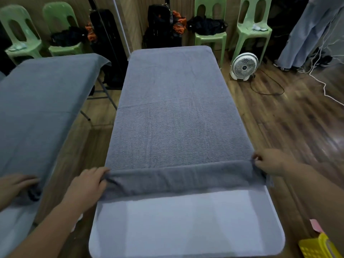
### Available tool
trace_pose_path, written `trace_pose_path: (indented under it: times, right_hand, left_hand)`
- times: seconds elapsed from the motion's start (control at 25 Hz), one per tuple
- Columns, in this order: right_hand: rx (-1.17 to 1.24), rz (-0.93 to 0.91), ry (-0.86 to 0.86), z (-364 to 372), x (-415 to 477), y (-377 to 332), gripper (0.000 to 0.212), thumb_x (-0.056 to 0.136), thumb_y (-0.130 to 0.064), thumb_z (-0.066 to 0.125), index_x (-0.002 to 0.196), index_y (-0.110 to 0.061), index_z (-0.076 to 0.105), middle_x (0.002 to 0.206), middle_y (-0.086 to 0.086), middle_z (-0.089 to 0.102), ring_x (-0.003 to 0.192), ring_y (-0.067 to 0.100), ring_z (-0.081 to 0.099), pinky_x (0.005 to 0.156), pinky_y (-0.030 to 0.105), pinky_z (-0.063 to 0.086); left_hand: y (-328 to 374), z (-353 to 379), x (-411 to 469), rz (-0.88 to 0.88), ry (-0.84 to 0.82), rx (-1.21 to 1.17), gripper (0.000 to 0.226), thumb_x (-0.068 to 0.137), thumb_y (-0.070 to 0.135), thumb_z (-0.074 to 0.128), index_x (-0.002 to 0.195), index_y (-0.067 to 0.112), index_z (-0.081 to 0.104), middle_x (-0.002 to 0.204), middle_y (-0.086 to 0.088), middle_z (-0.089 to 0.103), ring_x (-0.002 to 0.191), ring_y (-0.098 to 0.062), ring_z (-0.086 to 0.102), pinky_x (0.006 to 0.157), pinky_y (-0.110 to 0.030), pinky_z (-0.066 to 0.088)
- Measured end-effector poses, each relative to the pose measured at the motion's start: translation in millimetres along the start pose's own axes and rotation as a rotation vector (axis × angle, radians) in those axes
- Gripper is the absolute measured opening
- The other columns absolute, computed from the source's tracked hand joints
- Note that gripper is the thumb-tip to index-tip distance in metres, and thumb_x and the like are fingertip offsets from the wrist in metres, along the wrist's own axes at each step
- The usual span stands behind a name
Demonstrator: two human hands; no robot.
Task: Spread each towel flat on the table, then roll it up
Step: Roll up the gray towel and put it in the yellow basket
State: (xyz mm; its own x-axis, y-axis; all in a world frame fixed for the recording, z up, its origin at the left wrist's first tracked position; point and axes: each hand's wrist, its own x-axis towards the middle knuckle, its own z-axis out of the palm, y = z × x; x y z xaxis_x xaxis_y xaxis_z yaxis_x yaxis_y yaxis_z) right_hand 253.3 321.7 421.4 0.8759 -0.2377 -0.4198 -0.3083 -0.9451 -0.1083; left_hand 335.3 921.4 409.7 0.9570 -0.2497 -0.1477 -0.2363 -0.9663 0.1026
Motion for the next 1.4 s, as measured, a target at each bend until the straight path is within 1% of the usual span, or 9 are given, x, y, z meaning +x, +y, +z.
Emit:
trace_pose_path:
  times: [0.08,0.2,0.32,0.48,0.72,0.84,0.96,1.12,1.4]
  right_hand:
    - [-0.064,-0.220,0.358,19.4,-9.1,-24.8,0.018,0.079,-0.028,0.059,0.095,-0.025,0.067,0.097,0.002,0.067,0.093,0.029,0.061,0.076,0.039,0.051]
    - [-0.028,-0.620,0.251,83.0,-43.7,-75.6,0.037,0.077,-0.035,0.058,0.112,-0.028,0.064,0.121,-0.008,0.061,0.115,0.015,0.056,0.096,0.033,0.047]
    - [0.024,-0.479,0.339,116.4,-39.7,-59.1,0.055,0.074,-0.031,0.050,0.127,-0.023,0.062,0.139,-0.004,0.056,0.128,0.021,0.051,0.108,0.043,0.038]
    - [0.070,-0.329,0.513,87.3,-38.3,-31.3,0.031,0.077,-0.021,0.044,0.092,-0.019,0.072,0.096,0.001,0.070,0.090,0.026,0.064,0.093,0.038,0.037]
    - [0.061,-0.251,0.143,30.7,-23.6,-35.0,0.018,0.088,-0.026,0.050,0.071,-0.021,0.048,0.070,-0.005,0.057,0.068,0.017,0.051,0.061,0.037,0.042]
    - [0.080,-0.167,0.208,17.2,11.1,-40.0,0.007,0.085,-0.024,0.055,0.081,-0.028,0.059,0.085,-0.005,0.065,0.082,0.022,0.058,0.065,0.034,0.044]
    - [-0.019,-0.378,0.454,33.6,12.9,-45.1,0.021,0.078,-0.026,0.055,0.096,-0.021,0.066,0.097,0.000,0.064,0.092,0.028,0.057,0.074,0.043,0.051]
    - [-0.086,-0.396,0.357,60.8,-0.8,-24.5,0.051,0.071,-0.039,0.055,0.116,-0.020,0.068,0.117,-0.002,0.066,0.107,0.024,0.058,0.097,0.045,0.047]
    - [-0.040,-0.283,0.283,58.1,-17.7,-18.5,0.026,0.078,-0.040,0.036,0.079,-0.027,0.058,0.078,-0.009,0.059,0.076,0.014,0.054,0.064,0.038,0.046]
  left_hand:
    - [23.6,18.8,-4.0,0.120,0.097,0.072,0.041,0.086,0.032,0.052,0.125,0.022,0.060,0.126,-0.004,0.063,0.113,-0.026,0.057,0.095,-0.044,0.049]
    - [75.3,58.5,-38.0,0.376,-0.009,0.059,0.064,0.079,0.038,0.050,0.142,0.027,0.048,0.151,0.002,0.045,0.136,-0.023,0.042,0.112,-0.044,0.031]
    - [59.5,68.4,-26.7,0.172,-0.009,-0.006,0.065,0.081,0.034,0.044,0.145,0.027,0.047,0.153,0.002,0.043,0.140,-0.024,0.038,0.112,-0.049,0.031]
    - [22.3,56.4,-20.5,0.181,0.116,-0.060,0.047,0.087,0.030,0.038,0.119,0.017,0.070,0.124,-0.004,0.068,0.112,-0.027,0.063,0.102,-0.038,0.039]
    - [17.1,17.6,-6.6,0.191,0.136,-0.099,0.022,0.088,0.035,0.035,0.081,0.035,0.056,0.068,0.010,0.057,0.064,-0.017,0.055,0.062,-0.039,0.047]
    - [21.1,8.4,33.1,0.063,0.151,-0.021,0.032,0.087,0.038,0.034,0.098,0.027,0.063,0.084,0.001,0.066,0.078,-0.024,0.061,0.072,-0.044,0.050]
    - [40.1,20.4,34.4,0.123,0.252,0.063,0.035,0.083,0.030,0.049,0.115,0.023,0.062,0.114,-0.004,0.064,0.106,-0.029,0.057,0.097,-0.053,0.042]
    - [33.5,44.2,13.5,0.211,0.089,0.090,0.054,0.077,0.031,0.050,0.130,0.022,0.058,0.131,-0.002,0.057,0.120,-0.026,0.051,0.109,-0.051,0.037]
    - [13.5,36.9,6.0,0.153,0.133,-0.055,0.026,0.089,0.034,0.036,0.083,0.029,0.061,0.084,0.006,0.065,0.081,-0.018,0.060,0.079,-0.041,0.051]
